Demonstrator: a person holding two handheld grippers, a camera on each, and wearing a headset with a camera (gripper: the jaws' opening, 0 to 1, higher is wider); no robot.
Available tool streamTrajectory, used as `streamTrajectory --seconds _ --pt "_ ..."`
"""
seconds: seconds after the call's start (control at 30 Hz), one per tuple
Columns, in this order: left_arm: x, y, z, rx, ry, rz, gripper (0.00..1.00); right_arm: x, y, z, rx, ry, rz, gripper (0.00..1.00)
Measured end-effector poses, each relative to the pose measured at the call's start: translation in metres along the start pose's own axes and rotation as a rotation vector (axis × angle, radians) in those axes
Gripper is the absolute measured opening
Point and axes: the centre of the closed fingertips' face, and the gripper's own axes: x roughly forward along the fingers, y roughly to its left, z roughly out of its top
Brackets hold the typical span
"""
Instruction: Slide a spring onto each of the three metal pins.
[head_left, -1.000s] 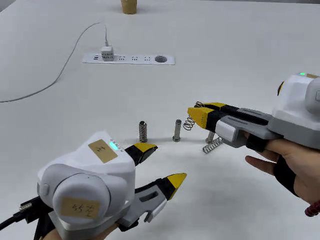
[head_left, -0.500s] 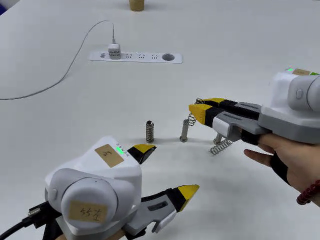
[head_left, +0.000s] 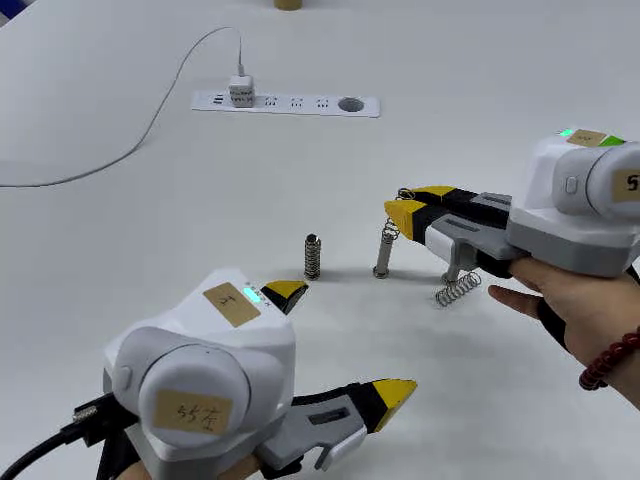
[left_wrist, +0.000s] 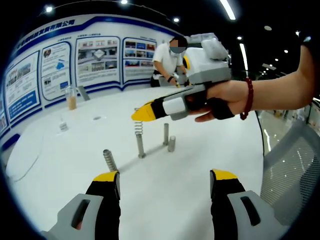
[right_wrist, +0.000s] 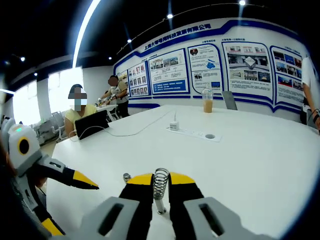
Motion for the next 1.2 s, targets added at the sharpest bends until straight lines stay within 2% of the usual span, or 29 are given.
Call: streamTrajectory --seconds 0.1,0.37,0.77,1.2 --pt "0.0 0.001 -0.001 -0.002 0.003 0.002 0.75 0.002 0.002 -0.001 -0.002 0.001 0.006 0.12" --pt "0.001 0.002 -0.001 -0.007 0.002 0.004 0.75 0.005 0.004 -0.014 -0.09 0.049 -0.006 0.12" --pt "0.0 0.004 0.0 -0.008 -0.007 0.008 0.74 0.015 0.006 -0.028 -0.081 0.079 -0.002 0.12" --pt "0.0 0.004 0.001 -0.003 -0.011 0.006 0.73 0.016 0.007 -0.039 -0.076 0.109 -0.009 0.12"
